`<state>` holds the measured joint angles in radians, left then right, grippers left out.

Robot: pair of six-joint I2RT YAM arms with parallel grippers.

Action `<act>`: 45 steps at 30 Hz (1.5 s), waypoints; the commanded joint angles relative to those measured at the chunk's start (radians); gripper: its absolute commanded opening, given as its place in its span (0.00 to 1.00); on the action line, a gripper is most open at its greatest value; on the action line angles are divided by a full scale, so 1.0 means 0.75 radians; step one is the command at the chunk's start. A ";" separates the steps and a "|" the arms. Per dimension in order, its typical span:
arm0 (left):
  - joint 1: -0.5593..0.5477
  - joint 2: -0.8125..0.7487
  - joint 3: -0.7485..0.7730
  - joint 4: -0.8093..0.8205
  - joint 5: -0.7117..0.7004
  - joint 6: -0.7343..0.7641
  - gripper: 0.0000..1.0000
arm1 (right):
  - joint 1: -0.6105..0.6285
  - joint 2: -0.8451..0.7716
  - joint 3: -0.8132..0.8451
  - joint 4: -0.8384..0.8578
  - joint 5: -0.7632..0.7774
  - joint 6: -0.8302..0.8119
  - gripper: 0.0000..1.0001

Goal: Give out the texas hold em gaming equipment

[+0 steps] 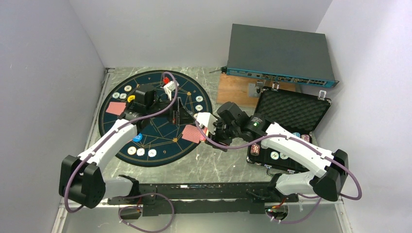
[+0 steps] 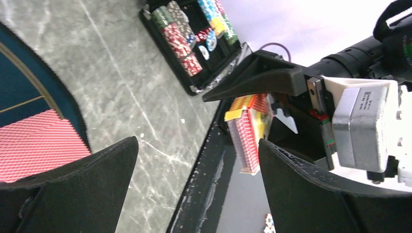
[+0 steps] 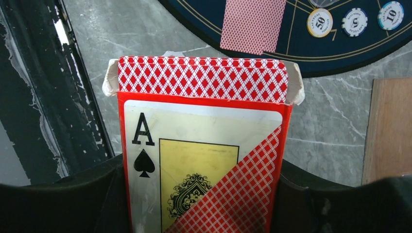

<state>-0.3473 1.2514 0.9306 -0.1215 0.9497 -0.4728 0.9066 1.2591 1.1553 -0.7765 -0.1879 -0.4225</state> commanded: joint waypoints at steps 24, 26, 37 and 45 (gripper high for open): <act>-0.077 -0.014 -0.027 0.069 0.122 -0.079 0.62 | 0.006 -0.009 0.080 0.052 -0.015 0.014 0.00; -0.080 -0.047 -0.030 0.134 0.144 -0.084 0.71 | 0.006 -0.006 0.074 0.054 -0.017 0.013 0.00; -0.207 0.115 0.048 0.068 0.091 -0.082 0.70 | 0.006 0.003 0.104 0.062 -0.020 0.021 0.00; -0.109 0.030 -0.090 0.269 0.234 -0.190 0.32 | 0.006 -0.023 0.084 0.054 -0.018 0.027 0.00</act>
<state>-0.4675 1.3285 0.9157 -0.0410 1.0760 -0.5694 0.9066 1.2827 1.1835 -0.7792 -0.1825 -0.4149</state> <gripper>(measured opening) 0.404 0.665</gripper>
